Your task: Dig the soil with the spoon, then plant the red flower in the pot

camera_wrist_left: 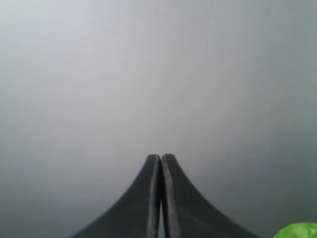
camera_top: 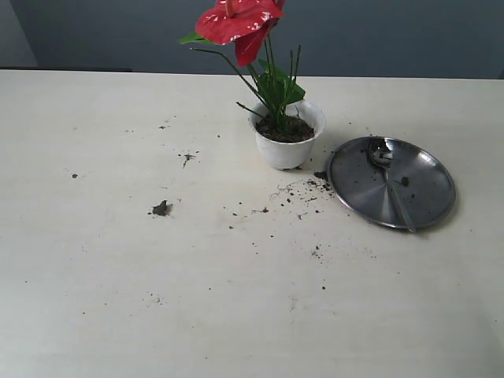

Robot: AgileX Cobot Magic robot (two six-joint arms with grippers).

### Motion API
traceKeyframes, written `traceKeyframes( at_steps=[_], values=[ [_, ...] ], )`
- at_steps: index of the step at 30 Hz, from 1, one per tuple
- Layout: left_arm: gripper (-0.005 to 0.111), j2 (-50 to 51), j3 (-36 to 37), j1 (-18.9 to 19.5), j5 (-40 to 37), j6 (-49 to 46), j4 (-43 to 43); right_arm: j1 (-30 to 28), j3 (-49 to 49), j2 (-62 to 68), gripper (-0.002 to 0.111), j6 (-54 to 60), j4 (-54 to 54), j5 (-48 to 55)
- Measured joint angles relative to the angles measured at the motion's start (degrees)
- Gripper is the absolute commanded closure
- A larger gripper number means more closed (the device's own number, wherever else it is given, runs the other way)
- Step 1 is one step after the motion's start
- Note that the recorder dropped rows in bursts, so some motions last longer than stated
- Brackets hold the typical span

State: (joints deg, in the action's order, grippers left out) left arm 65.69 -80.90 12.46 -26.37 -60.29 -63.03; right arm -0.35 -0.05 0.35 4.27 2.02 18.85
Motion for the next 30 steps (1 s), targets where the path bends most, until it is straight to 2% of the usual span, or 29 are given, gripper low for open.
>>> traceKeyframes(
  at_steps=[3, 5, 9, 14, 21, 30],
  values=[
    [0.106, -2.8, 3.5, 0.0, 1.7, 8.8, 9.8, 0.0, 0.0, 0.0, 0.109, 0.0, 0.0, 0.0],
    [0.106, -7.1, 8.7, 0.0, 6.9, 21.4, 22.6, 0.0, 0.0, 0.0, 0.109, 0.0, 0.0, 0.0],
    [0.107, -13.4, 14.3, 0.0, 8.9, 29.7, 30.2, 0.0, 0.0, 0.0, 0.109, 0.0, 0.0, 0.0],
    [0.107, -21.9, 21.3, 0.0, 9.0, 32.9, 31.6, 0.0, 0.0, 0.0, 0.109, 0.0, 0.0, 0.0],
    [0.107, -28.1, 24.7, 0.0, -1.1, 33.2, 31.4, 0.0, 0.0, 0.0, 0.109, 0.0, 0.0, 0.0],
    [0.107, -32.2, 24.8, 0.0, 1.5, 35.2, 28.4, 0.0, 0.0, 0.0, 0.109, 0.0, 0.0, 0.0]
  ],
)
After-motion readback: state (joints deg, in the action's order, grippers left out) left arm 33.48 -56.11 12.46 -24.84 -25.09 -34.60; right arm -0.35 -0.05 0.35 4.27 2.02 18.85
